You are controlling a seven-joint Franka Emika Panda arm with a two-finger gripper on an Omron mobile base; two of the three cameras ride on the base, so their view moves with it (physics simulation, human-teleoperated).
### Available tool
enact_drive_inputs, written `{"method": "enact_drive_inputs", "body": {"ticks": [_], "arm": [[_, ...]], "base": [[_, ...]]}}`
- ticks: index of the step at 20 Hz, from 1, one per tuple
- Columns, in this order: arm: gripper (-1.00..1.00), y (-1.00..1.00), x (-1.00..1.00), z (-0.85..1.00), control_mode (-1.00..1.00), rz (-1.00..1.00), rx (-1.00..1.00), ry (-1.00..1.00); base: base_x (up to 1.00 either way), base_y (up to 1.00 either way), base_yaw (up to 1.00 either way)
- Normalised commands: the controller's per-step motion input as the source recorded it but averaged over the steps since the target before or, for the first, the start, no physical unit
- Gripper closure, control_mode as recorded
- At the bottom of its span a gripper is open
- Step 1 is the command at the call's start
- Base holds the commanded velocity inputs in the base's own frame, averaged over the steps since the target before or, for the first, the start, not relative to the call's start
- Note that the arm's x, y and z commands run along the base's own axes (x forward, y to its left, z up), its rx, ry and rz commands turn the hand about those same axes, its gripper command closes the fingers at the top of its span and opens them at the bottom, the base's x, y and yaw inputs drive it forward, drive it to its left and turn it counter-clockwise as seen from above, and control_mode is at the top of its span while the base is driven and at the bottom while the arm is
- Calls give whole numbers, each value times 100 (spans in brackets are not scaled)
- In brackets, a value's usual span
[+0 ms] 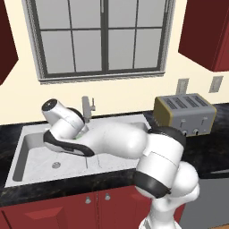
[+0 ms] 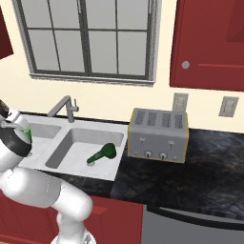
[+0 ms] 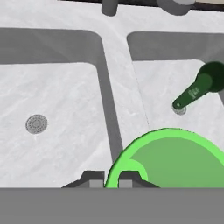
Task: Move any existing items from the left basin to the right basin for drying. Then move the cup from the counter to the left basin of the sink for washing.
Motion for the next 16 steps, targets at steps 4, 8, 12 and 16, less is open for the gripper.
{"method": "enact_drive_inputs", "body": {"ticks": [4, 8, 12, 16], "arm": [[100, 20, 27, -25, -100, 0, 0, 5], [100, 24, 21, -26, -100, 0, 0, 7], [100, 25, 24, -24, -100, 0, 0, 7], [100, 22, 21, -23, -100, 0, 0, 5]], "base": [[0, 0, 0], [0, 0, 0], [0, 0, 0], [0, 0, 0]]}}
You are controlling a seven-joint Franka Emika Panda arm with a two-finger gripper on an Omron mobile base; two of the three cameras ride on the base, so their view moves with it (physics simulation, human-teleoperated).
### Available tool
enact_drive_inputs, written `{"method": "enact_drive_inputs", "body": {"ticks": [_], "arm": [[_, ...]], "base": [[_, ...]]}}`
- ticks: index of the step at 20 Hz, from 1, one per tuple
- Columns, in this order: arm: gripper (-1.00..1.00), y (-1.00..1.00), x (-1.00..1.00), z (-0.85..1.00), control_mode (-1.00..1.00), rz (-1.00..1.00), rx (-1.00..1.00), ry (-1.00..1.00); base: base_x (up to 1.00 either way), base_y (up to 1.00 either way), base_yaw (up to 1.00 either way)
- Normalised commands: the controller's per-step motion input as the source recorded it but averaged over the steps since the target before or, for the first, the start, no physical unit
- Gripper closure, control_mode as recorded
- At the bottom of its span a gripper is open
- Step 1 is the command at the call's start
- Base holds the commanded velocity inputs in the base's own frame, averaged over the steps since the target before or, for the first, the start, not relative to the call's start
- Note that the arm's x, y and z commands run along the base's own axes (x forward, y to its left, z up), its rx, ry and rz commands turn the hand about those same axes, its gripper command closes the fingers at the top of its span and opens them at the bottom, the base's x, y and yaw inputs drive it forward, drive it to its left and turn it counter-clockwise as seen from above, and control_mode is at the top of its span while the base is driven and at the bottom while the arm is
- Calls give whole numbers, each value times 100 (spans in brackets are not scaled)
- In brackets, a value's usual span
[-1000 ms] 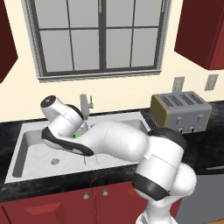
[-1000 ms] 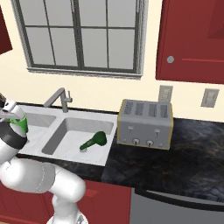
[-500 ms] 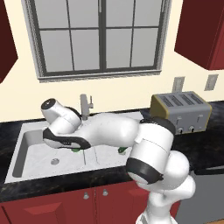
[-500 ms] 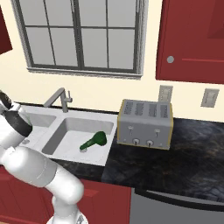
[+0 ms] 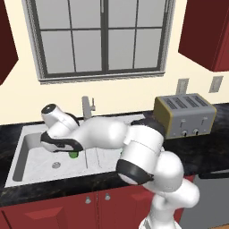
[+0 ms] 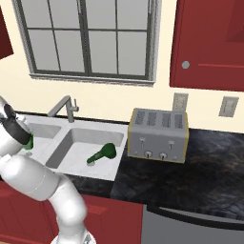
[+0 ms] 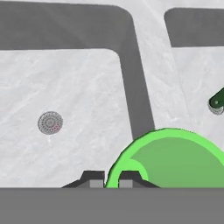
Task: Move any existing items from the left basin to the right basin for drying. Then move the cup from the counter to the left basin of the sink for washing.
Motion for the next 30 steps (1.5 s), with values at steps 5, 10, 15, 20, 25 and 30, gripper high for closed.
{"method": "enact_drive_inputs", "body": {"ticks": [5, 10, 15, 20, 25, 30], "arm": [[100, 19, 20, -21, -100, 0, 0, 3], [100, 19, 22, -20, -100, 0, 0, 5], [100, 18, 22, -22, -100, 0, 0, 6], [100, 13, 18, -34, -100, 0, -3, 2], [100, 10, 6, -39, -100, 0, -2, 0], [100, 8, 0, -29, -100, 0, -1, 0]], "base": [[0, 0, 0], [0, 0, 0], [0, 0, 0], [0, 0, 0], [0, 0, 0], [0, 0, 0]]}}
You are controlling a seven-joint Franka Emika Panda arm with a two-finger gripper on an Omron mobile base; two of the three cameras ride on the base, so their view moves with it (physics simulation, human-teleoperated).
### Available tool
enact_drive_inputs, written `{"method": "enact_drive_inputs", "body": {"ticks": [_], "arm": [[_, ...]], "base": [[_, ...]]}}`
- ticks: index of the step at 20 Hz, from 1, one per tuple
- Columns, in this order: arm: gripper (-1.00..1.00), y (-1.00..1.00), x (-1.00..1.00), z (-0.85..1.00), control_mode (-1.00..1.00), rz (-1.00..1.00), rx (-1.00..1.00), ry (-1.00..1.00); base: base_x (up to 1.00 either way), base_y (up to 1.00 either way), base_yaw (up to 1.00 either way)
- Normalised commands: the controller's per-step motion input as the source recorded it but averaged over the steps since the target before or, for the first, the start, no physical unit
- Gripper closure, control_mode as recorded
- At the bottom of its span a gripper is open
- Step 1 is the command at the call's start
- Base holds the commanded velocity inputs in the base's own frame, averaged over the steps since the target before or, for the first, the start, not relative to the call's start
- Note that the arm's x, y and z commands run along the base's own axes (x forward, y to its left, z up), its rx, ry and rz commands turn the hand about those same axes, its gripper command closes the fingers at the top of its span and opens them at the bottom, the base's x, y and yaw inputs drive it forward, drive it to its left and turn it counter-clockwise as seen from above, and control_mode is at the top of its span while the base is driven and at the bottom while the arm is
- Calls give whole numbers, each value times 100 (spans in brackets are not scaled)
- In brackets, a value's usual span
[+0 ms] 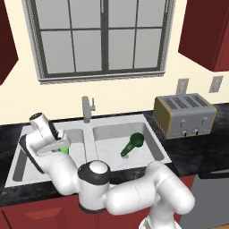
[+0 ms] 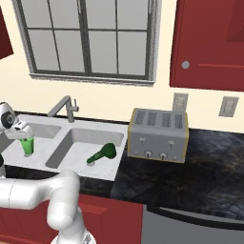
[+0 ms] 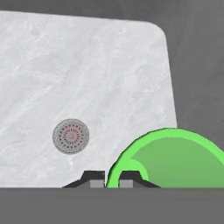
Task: Move any existing items from the left basin to the right basin for drying. Then move the cup from the counter to the left basin of the sink for washing.
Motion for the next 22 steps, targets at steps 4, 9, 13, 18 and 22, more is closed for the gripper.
{"method": "enact_drive_inputs", "body": {"ticks": [4, 9, 13, 18, 22], "arm": [[100, 3, 1, -20, -100, 0, 0, 0], [100, 6, 1, -19, -100, 0, 0, 0], [100, 8, 0, -11, -100, 0, 0, -2], [100, 7, 0, -12, -100, 0, 0, -5], [100, 5, 0, -12, -100, 0, 0, -6]], "base": [[0, 0, 0], [0, 0, 0], [0, 0, 0], [0, 0, 0], [0, 0, 0]]}}
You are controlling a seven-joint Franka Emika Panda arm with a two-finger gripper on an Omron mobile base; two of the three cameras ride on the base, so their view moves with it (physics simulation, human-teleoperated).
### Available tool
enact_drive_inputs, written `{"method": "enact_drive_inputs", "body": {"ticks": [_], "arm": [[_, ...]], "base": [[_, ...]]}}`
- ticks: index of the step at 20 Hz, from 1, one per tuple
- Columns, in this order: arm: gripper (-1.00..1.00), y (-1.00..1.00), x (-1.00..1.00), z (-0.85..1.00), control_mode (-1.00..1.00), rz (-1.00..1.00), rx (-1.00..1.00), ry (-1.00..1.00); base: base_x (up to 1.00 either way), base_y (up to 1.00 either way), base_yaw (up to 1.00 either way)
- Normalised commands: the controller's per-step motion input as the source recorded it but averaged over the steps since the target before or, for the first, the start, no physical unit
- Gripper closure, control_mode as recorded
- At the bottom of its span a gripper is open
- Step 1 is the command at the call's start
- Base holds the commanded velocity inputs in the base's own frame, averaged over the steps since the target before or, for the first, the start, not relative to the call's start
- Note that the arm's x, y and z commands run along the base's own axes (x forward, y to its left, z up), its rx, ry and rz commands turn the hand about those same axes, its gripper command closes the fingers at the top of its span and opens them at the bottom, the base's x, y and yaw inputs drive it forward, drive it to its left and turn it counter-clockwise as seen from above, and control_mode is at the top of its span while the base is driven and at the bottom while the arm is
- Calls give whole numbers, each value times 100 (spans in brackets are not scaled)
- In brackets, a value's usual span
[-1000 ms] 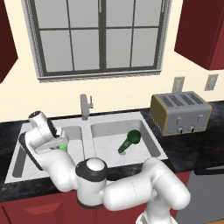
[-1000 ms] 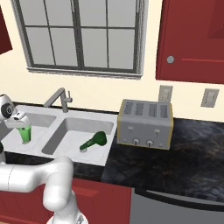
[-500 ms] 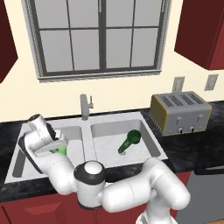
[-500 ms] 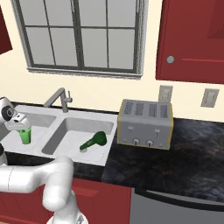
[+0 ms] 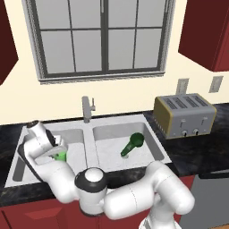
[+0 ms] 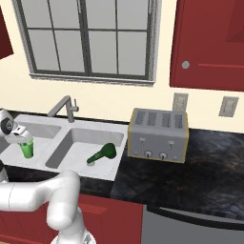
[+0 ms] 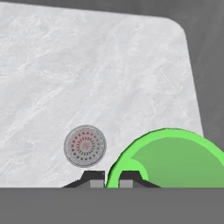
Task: Move any existing items from the left basin to the right basin for drying. Then move the cup from the counter to the left basin of the sink for washing.
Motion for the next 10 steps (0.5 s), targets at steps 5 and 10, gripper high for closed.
{"method": "enact_drive_inputs", "body": {"ticks": [5, 10], "arm": [[100, 3, 0, -16, -100, 0, 0, -7], [-100, 0, 0, -17, -100, 0, 0, -5]], "base": [[0, 0, 0], [0, 0, 0]]}}
